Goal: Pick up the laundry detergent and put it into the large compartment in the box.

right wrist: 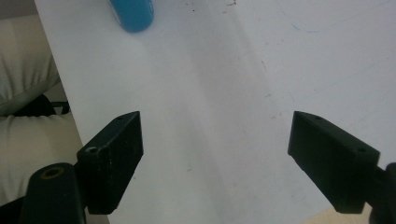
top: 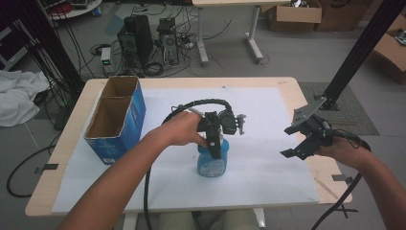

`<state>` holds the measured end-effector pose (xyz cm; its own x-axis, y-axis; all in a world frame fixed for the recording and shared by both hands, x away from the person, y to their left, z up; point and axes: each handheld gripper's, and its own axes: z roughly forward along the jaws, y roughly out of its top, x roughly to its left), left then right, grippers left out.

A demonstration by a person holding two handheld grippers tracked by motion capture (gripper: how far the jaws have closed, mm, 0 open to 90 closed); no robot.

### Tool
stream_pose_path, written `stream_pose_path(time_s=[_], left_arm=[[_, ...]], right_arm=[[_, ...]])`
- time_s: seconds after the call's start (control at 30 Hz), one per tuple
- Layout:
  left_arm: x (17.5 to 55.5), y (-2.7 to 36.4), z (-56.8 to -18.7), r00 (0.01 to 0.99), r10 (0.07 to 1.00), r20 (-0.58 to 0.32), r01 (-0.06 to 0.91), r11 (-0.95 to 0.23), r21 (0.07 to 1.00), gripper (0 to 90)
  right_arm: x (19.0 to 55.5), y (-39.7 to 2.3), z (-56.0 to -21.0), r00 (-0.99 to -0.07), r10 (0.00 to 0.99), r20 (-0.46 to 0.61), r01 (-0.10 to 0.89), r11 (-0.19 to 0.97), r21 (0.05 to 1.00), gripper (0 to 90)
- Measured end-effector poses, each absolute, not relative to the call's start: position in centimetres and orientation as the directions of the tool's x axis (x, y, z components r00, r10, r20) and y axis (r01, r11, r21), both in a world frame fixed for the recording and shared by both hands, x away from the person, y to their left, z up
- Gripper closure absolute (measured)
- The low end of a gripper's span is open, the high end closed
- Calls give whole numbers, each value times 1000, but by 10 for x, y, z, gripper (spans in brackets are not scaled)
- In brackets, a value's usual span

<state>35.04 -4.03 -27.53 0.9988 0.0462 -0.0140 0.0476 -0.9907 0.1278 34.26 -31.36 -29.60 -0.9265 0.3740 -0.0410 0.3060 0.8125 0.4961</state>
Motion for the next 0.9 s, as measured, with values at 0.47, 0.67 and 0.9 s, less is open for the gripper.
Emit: stream_pose_path(time_s=[0.47,0.67,0.9], left_arm=[[355,-10,-203,971,238,10,233,-956,176,379],[365,14,-161,918,395,32,382,-903,197,379],[371,42,-120,841,536,73,511,-832,215,379]], right_arm=[[341,-311,-296,-929,369,-40,302,815,495,183],[341,-307,-296,-931,363,-41,297,818,493,182],[342,-304,-297,-934,355,-43,290,822,490,182]])
